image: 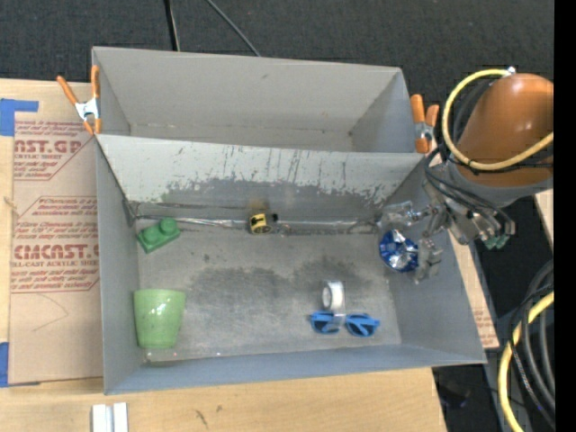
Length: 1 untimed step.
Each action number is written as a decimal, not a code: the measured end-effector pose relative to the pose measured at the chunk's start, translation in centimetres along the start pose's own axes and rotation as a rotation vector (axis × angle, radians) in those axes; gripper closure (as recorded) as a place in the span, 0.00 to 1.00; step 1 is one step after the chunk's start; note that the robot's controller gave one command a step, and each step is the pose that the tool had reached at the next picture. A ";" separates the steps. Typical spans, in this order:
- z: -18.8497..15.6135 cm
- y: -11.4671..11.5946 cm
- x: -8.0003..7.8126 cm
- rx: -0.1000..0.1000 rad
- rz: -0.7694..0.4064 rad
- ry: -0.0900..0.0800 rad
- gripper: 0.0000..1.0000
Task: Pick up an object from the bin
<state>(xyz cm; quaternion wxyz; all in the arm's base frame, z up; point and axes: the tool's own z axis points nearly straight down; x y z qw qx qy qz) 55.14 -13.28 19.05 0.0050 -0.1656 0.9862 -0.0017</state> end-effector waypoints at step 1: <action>-7.9 -0.2 3.4 -0.002 -0.305 0.003 1.00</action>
Offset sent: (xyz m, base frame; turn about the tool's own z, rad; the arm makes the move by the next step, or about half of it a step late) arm -0.0335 -0.0126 0.0771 -0.3072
